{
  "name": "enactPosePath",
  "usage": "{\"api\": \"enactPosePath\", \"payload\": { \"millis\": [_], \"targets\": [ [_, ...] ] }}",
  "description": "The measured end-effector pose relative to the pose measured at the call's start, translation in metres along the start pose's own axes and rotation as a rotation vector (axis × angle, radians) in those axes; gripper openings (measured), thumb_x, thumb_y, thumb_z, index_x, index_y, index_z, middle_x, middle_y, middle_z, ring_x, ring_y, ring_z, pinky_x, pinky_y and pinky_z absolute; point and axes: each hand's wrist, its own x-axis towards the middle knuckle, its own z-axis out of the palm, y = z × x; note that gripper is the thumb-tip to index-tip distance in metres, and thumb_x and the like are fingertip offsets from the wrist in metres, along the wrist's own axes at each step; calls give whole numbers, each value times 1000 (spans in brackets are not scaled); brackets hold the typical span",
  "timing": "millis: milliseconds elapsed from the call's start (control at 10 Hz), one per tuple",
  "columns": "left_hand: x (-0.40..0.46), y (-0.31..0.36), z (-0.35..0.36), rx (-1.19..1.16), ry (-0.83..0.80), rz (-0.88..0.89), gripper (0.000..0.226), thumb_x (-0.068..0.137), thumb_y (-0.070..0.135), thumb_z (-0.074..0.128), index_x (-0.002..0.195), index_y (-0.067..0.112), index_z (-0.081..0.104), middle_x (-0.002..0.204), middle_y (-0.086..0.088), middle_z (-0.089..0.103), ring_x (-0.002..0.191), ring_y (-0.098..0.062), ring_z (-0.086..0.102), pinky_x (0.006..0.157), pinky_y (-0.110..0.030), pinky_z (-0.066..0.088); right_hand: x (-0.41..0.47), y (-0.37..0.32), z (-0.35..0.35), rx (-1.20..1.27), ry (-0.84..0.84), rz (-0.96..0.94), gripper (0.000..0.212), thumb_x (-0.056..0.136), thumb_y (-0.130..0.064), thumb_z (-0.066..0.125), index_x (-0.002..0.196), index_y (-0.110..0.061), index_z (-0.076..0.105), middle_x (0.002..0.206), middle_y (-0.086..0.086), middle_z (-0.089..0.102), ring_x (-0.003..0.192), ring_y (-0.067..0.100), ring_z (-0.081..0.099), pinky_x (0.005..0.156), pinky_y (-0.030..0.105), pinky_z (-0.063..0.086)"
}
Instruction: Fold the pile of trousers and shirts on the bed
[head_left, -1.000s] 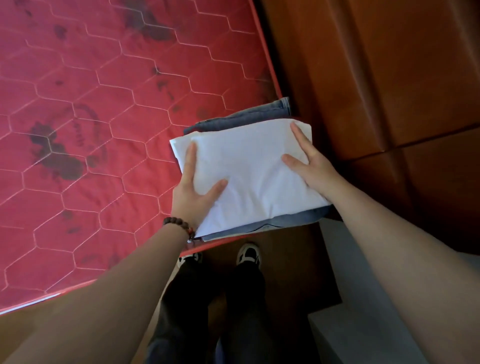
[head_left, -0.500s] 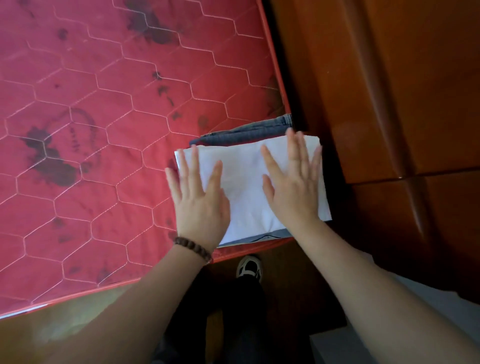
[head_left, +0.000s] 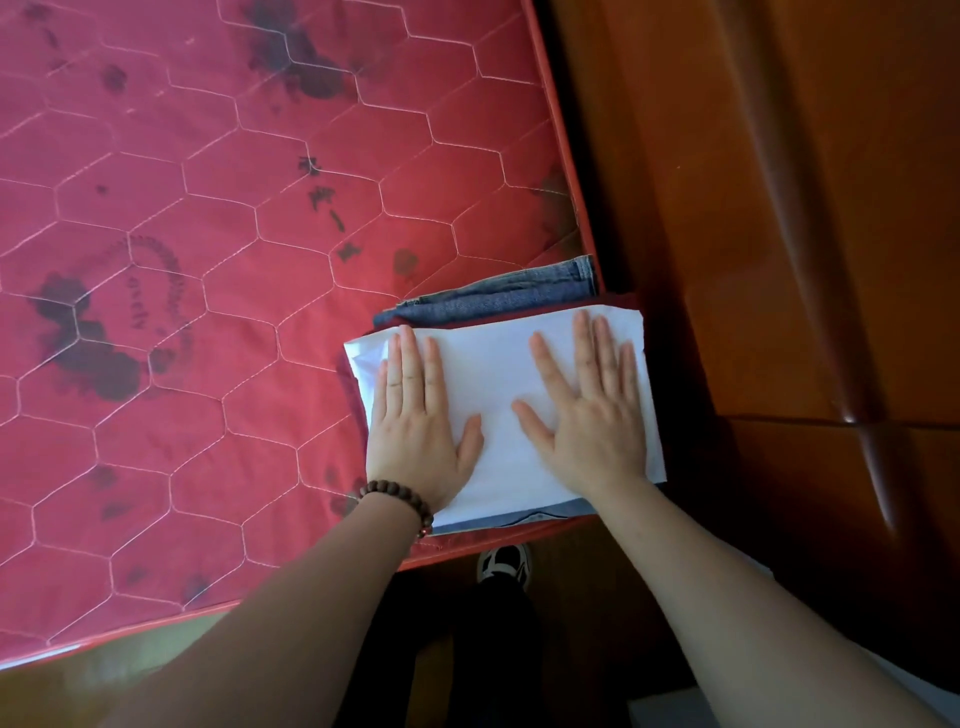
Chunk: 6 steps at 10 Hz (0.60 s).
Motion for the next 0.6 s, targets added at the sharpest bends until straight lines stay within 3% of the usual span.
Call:
{"api": "enactPosePath", "payload": {
  "millis": [300, 500, 600],
  "targets": [
    [10, -8, 9, -30, 16, 78, 87, 91, 54, 34, 153, 7, -4, 161, -14, -8, 149, -29, -8, 121, -40, -3, 4, 5, 17, 81, 21, 4, 72, 94, -62, 23, 154, -30, 2, 162, 9, -6, 149, 29, -4, 120, 50, 6],
    [6, -16, -30, -43, -104, 94, 81, 93, 54, 28, 154, 10, -3, 160, -6, -12, 149, -19, -9, 120, -34, -5, 3, 0, -19, 21, -147, 72, 70, 97, -59, 19, 151, -30, -14, 160, 5, -18, 147, 23, -16, 120, 43, -4],
    [2, -20, -59, -57, -150, 125, 76, 96, 48, 30, 154, 9, 0, 162, -6, -2, 150, -19, -2, 120, -33, -3, -11, -1, -50, 166, -176, 193, 68, 99, -52, 26, 154, -24, -4, 162, 2, -9, 148, 19, -11, 118, 34, -6]
  ]
}}
